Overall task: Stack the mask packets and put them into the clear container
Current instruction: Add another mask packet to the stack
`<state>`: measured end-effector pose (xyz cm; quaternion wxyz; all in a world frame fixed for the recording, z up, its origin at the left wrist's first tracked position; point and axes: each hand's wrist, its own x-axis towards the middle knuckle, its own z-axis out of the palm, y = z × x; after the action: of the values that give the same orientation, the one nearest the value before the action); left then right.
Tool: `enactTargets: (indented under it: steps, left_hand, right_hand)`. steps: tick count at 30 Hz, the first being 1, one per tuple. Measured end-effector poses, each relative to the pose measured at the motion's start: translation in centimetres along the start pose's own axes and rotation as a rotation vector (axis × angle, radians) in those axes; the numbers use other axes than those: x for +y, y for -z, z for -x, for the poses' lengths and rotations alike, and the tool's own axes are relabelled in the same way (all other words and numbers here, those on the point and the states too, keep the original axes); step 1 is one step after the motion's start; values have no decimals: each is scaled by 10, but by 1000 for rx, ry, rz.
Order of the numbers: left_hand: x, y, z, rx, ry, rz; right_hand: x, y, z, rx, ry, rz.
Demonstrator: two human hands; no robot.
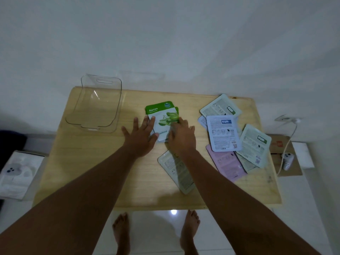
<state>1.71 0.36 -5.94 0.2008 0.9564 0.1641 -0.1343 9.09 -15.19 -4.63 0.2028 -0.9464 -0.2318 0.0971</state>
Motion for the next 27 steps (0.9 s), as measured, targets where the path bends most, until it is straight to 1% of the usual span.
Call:
enactTargets:
  steps: [2,5,8,10,12,14,15,17,20,23,24,25,27]
  left_hand:
    - [4,-1,-3,6,26,1]
    - [7,-4,-5,33,62,-26]
    - [7,-7,-6,37,67,-52]
    - [6,-6,-7,29,66,-45]
    - [3,-5,-7,26,58,-30]
    - [1,-5,-6,31,41,-13]
    - [0,-5,-5,35,35,-9]
    - [0,-6,-5,41,30,-9]
    - [0,-6,-5,41,33,-22]
    - [0,-6,-5,37,35,-11]
    - [0,-5,-5,38,35,-9]
    - [1,-5,-5,40,35,-9]
    - [2,-5,-4,40,35,-12]
  right_hand:
    - [3,1,0,7,47,36]
    - [5,6,-1,24,85,23]
    - [12,21,-7,99,37,-57]
    - [23,34,-24,180,-49,79]
    - [40,43,-47,138,-235,219]
    - [58,48,-69,69,-394,201]
    - [64,48,-76,53,-424,176]
    - [71,47,-80,30,-401,197]
    - [66,47,-67,46,-244,279]
    - [67,40,-57,72,-161,233]
    - [70,35,-55,81,-149,210]
    - [72,33,-53,83,-175,162]
    - [77,31,-52,90,-269,50]
